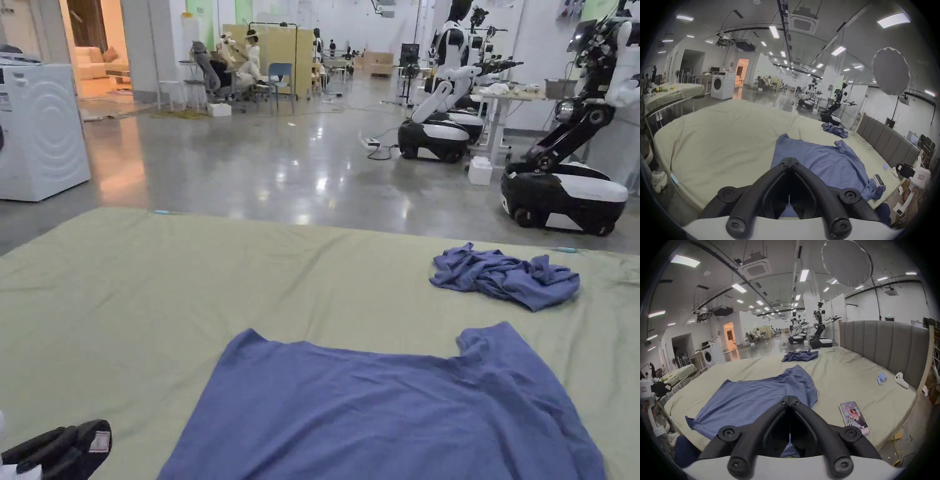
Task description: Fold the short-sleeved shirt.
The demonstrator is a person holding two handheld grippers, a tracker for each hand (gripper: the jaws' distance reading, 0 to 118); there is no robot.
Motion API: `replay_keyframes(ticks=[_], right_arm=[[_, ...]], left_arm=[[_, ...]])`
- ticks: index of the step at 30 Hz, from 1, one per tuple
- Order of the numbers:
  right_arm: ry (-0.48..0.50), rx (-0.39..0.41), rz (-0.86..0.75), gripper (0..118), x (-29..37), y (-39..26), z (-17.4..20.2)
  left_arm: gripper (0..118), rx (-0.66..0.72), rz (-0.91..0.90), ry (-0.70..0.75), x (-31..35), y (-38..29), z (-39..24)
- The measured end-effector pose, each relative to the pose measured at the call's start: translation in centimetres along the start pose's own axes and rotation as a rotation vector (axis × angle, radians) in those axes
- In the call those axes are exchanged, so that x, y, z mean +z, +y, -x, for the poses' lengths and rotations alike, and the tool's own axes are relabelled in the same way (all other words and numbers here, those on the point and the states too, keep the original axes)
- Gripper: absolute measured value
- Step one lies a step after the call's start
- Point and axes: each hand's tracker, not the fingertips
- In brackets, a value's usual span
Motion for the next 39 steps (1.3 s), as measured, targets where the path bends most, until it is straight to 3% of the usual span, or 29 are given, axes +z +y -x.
replay_keyframes(ticks=[1,6,7,8,9,10,12,13,14,15,16,17,18,20,21,22,23,27,28,29,30,31,33,39], right_arm=[[0.041,0.025,0.043,2,0.0,-0.2,0.1],[0.034,0.039,0.032,2,0.3,-0.8,1.0],[0.036,0.045,0.033,2,0.3,-0.9,1.2],[0.037,0.045,0.034,2,0.1,-0.9,1.0],[0.037,0.041,0.034,2,0.0,-1.0,1.1],[0.041,0.034,0.037,2,0.0,-1.1,1.2],[0.038,0.034,0.050,2,-0.3,-1.3,1.0],[0.032,0.040,0.061,2,-0.4,-1.6,1.1],[0.025,0.046,0.073,2,-0.5,-1.8,1.0],[0.015,0.053,0.090,2,-0.7,-2.1,1.0],[0.002,0.063,0.124,2,-0.8,-2.4,0.4],[-0.009,0.070,0.163,3,-1.1,-2.7,0.1],[-0.018,0.069,0.217,6,-1.5,-3.0,-0.2],[-0.004,0.015,0.370,19,-2.6,-3.8,-1.4],[-0.015,-0.007,0.436,54,-3.5,-4.3,-1.8],[-0.019,-0.025,0.520,99,-4.5,-5.0,-2.2],[-0.018,-0.042,0.578,118,-5.4,-5.6,-2.3],[-0.011,-0.025,0.698,112,-8.9,-8.1,-3.5],[-0.006,-0.020,0.712,92,-9.1,-8.5,-3.7],[-0.012,-0.025,0.703,41,-9.5,-8.6,-3.7],[-0.007,-0.035,0.678,22,-9.6,-8.8,-3.5],[0.031,-0.076,0.636,21,-9.6,-8.6,-3.2],[-0.006,-0.025,0.606,19,-8.3,-8.1,-3.1],[0.058,0.006,0.424,19,-8.5,-1.7,-2.0]], left_arm=[[0,-0.004,0.079,-0.038,-0.5,0.5,0.5],[0,-0.095,0.339,0.016,-3.2,1.4,1.0],[10,-0.090,0.448,0.030,-4.4,1.7,1.3],[64,-0.088,0.525,0.037,-5.5,1.5,1.5],[107,-0.091,0.571,0.027,-6.8,-0.2,1.7],[118,-0.111,0.624,0.012,-8.3,-1.2,2.0],[115,-0.111,0.678,0.022,-10.4,-2.7,2.3],[107,-0.116,0.707,0.061,-10.9,-4.5,1.7],[84,-0.120,0.709,0.073,-11.4,-5.0,1.7],[74,-0.122,0.694,0.070,-11.5,-5.4,1.6],[73,-0.128,0.683,0.095,-11.5,-5.9,1.4],[61,-0.155,0.664,0.153,-11.1,-6.1,1.2],[54,-0.131,0.658,0.098,-10.7,-5.7,1.1],[37,-0.126,0.634,0.090,-10.0,-5.1,0.8],[10,-0.111,0.613,0.068,-9.6,-5.4,1.2],[8,-0.066,0.588,0.042,-9.4,-5.4,1.3],[8,-0.069,0.619,0.067,-9.6,-5.3,1.1],[8,-0.074,0.623,0.069,-9.6,-5.8,1.0],[8,-0.072,0.618,0.070,-9.5,-5.9,0.9],[8,-0.068,0.614,0.070,-9.3,-5.9,1.3],[8,-0.035,0.607,0.056,-9.0,-5.7,1.4],[8,0.007,0.601,0.027,-8.7,-5.5,1.5],[8,0.016,0.578,0.036,-7.9,-4.9,1.5],[8,0.083,0.425,-0.020,-8.5,1.1,0.2]])
